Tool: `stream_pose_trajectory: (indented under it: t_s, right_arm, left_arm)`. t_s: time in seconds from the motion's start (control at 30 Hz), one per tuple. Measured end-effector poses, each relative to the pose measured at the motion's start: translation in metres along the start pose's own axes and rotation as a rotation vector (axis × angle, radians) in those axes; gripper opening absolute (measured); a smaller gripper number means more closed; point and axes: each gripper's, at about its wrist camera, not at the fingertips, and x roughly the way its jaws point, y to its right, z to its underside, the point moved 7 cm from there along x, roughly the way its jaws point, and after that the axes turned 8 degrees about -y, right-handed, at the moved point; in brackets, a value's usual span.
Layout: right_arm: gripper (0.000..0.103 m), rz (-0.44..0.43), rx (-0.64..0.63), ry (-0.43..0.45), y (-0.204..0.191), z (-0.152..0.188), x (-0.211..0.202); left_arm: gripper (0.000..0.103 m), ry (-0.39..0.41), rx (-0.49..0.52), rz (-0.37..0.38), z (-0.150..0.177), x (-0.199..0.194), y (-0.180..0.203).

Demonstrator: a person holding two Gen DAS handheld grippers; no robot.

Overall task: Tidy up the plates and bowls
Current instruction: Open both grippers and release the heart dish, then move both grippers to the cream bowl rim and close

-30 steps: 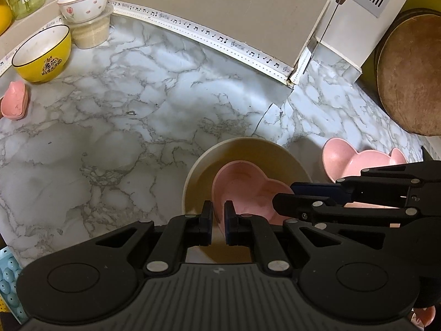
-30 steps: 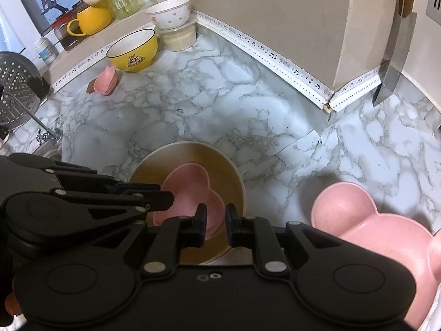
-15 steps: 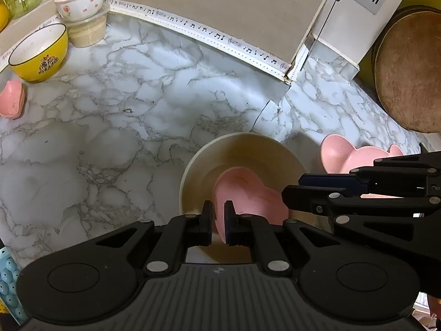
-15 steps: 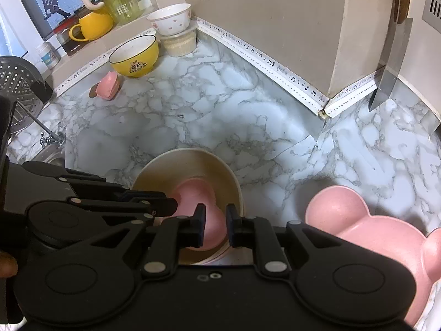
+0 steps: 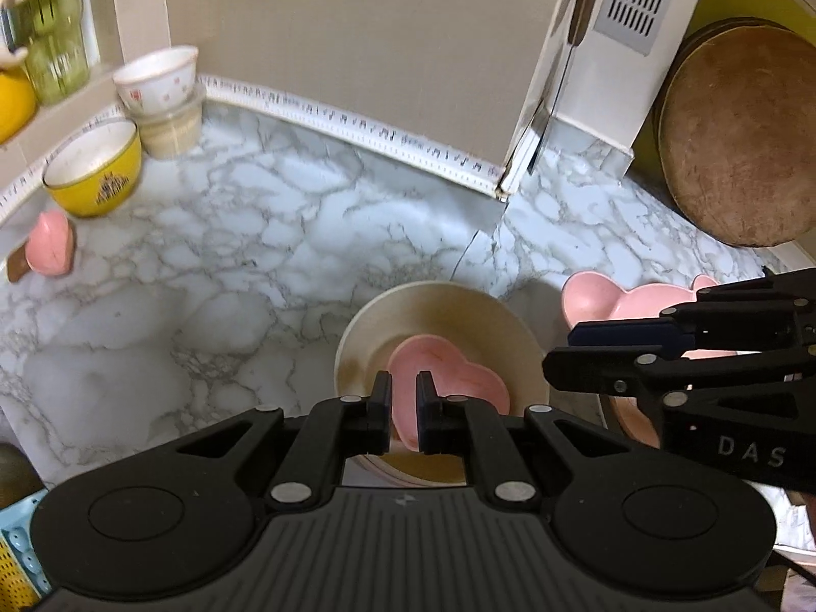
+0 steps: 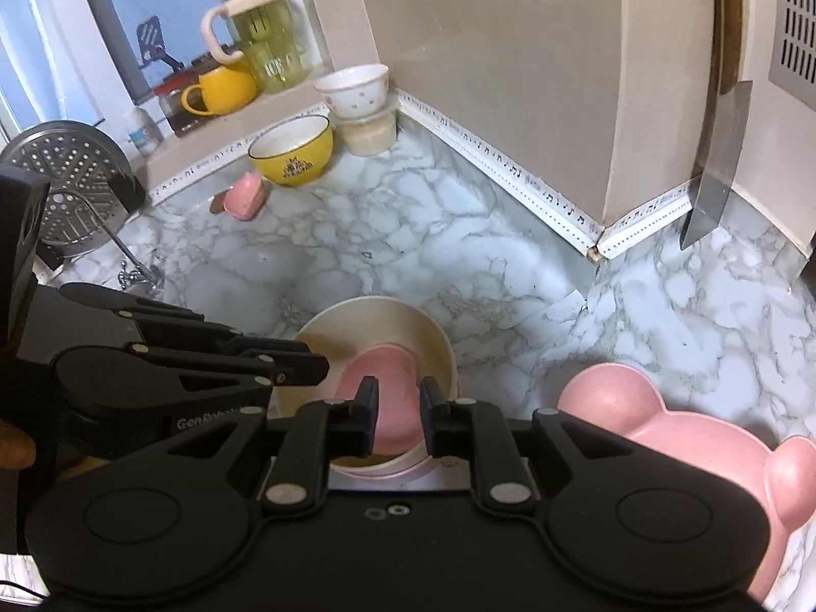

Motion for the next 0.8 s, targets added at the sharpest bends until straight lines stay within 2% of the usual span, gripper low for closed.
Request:
stream_pose_trajectory:
  t_s: [0.1, 0.17, 0.2, 0.23, 0.27, 0.33, 0.4, 0.47, 0.53, 0.7, 0.8]
  right_arm:
    - [0.018, -0.004, -0.002, 0.023, 0.001, 0.002, -0.008]
    - [0.021, -0.004, 0.002, 0.036, 0.002, 0.004, -0.013]
    - [0.024, -0.004, 0.002, 0.045, 0.002, 0.004, -0.016]
    - [0.037, -0.004, 0.007, 0.056, 0.004, 0.005, -0.019]
    - [0.059, -0.006, 0.011, 0.065, 0.005, 0.006, -0.022]
    - [0.08, 0.01, 0.022, 0.093, 0.008, 0.008, -0.029]
    - [0.084, 0.012, 0.01, 0.116, 0.009, 0.009, -0.034]
    - [0.095, 0.013, 0.01, 0.123, 0.01, 0.011, -0.038]
    - [0.101, 0.017, 0.007, 0.143, 0.011, 0.013, -0.042]
    - [0.102, -0.004, 0.032, 0.146, 0.012, 0.022, -0.042]
    - [0.102, 0.001, 0.066, 0.14, 0.013, 0.029, -0.038]
  left_arm:
    - [0.019, 0.032, 0.013, -0.01, 0.002, -0.009, 0.003]
    - [0.037, 0.054, 0.016, -0.014, 0.003, -0.014, 0.005]
    - [0.043, 0.066, 0.018, -0.019, 0.003, -0.017, 0.005]
    - [0.055, 0.078, 0.021, -0.025, 0.004, -0.019, 0.006]
    - [0.062, 0.092, 0.023, -0.032, 0.004, -0.022, 0.007]
    - [0.063, 0.114, 0.025, -0.041, 0.005, -0.027, 0.008]
    - [0.066, 0.126, 0.021, -0.037, 0.006, -0.031, 0.009]
    - [0.074, 0.146, 0.008, -0.041, 0.007, -0.035, 0.007]
    - [0.075, 0.164, -0.003, -0.051, 0.009, -0.037, 0.004]
    - [0.078, 0.156, -0.027, -0.038, 0.015, -0.034, -0.001]
    - [0.084, 0.149, -0.041, -0.035, 0.018, -0.03, -0.007]
